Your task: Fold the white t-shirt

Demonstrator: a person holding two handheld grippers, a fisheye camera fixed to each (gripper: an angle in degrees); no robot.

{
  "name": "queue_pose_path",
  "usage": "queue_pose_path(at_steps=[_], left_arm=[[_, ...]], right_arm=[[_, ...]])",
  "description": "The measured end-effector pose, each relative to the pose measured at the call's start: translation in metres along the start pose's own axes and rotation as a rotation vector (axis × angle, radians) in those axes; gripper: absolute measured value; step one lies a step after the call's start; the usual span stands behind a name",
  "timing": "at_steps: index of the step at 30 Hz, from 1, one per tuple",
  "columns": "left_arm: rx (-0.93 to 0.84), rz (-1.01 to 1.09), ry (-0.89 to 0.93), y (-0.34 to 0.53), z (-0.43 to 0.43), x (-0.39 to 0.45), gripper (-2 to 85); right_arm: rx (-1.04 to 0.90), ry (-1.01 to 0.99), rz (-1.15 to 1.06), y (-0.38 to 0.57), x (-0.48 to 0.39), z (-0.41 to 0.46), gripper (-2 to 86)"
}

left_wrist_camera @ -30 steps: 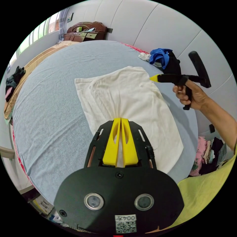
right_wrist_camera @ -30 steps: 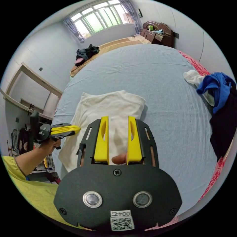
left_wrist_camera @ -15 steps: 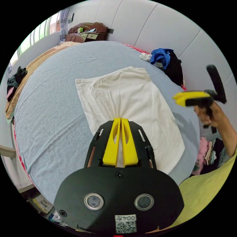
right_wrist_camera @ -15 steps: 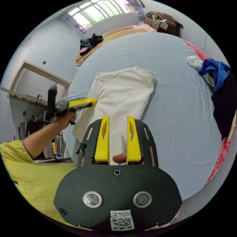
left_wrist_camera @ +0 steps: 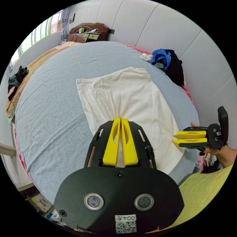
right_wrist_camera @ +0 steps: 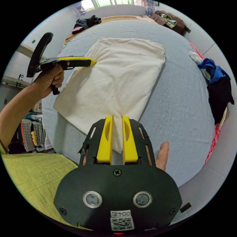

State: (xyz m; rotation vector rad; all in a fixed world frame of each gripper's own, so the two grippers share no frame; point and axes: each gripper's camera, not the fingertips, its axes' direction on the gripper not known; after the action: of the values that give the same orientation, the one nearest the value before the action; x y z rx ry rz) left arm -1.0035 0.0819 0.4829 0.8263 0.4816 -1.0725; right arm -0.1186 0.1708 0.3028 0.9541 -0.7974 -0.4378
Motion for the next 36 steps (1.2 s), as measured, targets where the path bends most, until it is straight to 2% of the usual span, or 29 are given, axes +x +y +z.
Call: queue_pose_path(at_steps=[10, 13, 16, 18, 20, 24, 30, 36], left_arm=[[0.020, 0.001, -0.017, 0.023, -0.029, -0.026, 0.8], [0.008, -0.065, 0.061, 0.028, -0.040, -0.052, 1.1], [-0.021, -0.222, 0.294, 0.038, -0.055, -0.094, 1.9], [0.087, -0.298, 0.470, 0.062, -0.086, -0.116, 3.8], [0.136, -0.304, 0.542, 0.085, -0.111, -0.125, 6.5], [0.169, -0.405, 0.660, 0.169, -0.151, -0.128, 12.2], [0.224, -0.772, 0.917, 0.297, -0.143, -0.103, 15.6], [0.226, -0.920, 0.972, 0.336, -0.141, -0.076, 19.9]], right_arm=[[-0.080, 0.013, 0.076, 0.003, 0.028, -0.003, 5.5], [-0.067, -0.019, 0.078, 0.012, 0.048, -0.005, 5.1], [0.001, -0.198, 0.153, 0.038, 0.089, -0.016, 5.7], [0.067, -0.337, 0.192, 0.061, 0.119, -0.024, 7.7], [0.093, -0.516, 0.229, 0.092, 0.163, -0.023, 12.5], [0.042, -0.677, 0.259, 0.128, 0.213, -0.002, 14.2], [0.027, -0.870, 0.273, 0.145, 0.255, 0.026, 12.5], [-0.044, -0.977, 0.260, 0.132, 0.260, 0.051, 7.6]])
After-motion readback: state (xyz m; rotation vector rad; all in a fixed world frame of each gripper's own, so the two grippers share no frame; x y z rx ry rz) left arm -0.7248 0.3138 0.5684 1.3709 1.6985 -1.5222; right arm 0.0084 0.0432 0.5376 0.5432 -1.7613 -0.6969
